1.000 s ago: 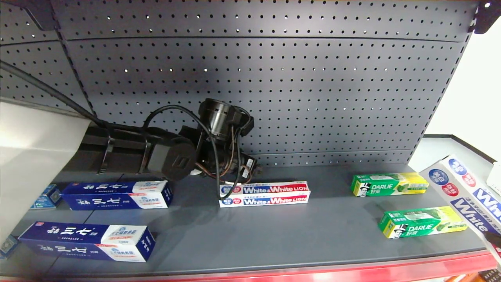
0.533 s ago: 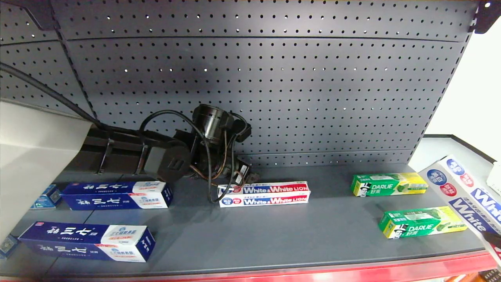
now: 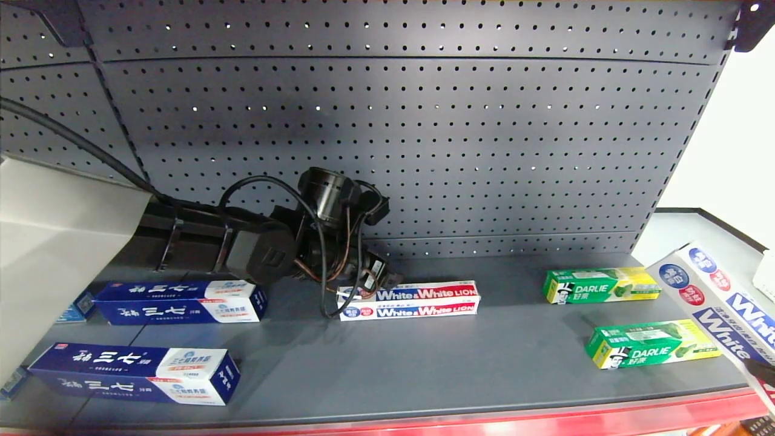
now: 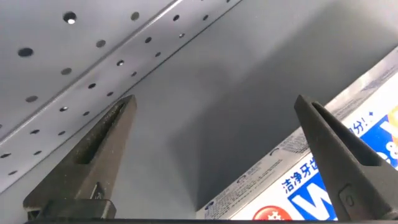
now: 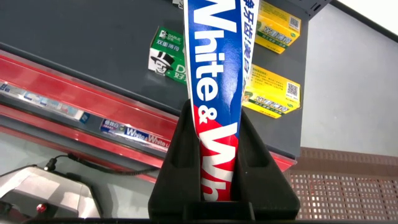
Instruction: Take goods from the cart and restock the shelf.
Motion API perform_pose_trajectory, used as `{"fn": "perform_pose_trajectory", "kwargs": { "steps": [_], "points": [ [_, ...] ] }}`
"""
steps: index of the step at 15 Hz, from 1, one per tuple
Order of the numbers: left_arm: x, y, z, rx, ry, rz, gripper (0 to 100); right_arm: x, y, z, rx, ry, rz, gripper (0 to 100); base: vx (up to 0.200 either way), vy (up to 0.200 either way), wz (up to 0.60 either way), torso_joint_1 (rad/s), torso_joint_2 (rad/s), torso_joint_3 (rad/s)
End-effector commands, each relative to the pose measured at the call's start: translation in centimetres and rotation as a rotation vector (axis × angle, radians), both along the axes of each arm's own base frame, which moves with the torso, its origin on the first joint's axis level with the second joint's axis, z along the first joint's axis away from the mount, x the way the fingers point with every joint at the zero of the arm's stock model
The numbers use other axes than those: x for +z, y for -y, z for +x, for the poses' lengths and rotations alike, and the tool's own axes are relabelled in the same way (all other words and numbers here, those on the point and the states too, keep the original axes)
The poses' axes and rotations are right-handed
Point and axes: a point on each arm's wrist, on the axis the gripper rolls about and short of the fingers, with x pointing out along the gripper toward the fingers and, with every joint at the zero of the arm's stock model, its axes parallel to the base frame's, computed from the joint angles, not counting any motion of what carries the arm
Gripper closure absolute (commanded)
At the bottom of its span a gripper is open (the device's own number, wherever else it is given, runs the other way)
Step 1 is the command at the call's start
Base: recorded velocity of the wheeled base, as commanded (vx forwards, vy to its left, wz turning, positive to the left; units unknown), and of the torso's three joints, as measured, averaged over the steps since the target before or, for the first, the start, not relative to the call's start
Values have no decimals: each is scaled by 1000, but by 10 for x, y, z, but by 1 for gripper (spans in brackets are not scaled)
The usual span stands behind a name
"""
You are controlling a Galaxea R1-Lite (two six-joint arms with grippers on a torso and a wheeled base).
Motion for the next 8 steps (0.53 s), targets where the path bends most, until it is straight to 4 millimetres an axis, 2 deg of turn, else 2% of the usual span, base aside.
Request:
{"fn": "perform_pose_trajectory", "kwargs": {
  "steps": [1, 5, 8],
  "points": [
    [-3, 0, -8, -12, -21, 9, 0, 0, 0, 0, 0, -1, 0, 100, 0, 0, 0, 0, 0, 0],
    [0, -2, -18, -33, -29, 4, 0, -1, 0, 0, 0, -3, -1, 100, 0, 0, 0, 0, 0, 0],
    [5, -1, -15, -29, -7, -8, 0, -1, 0, 0, 0, -3, -1, 100, 0, 0, 0, 0, 0, 0]
  ]
}}
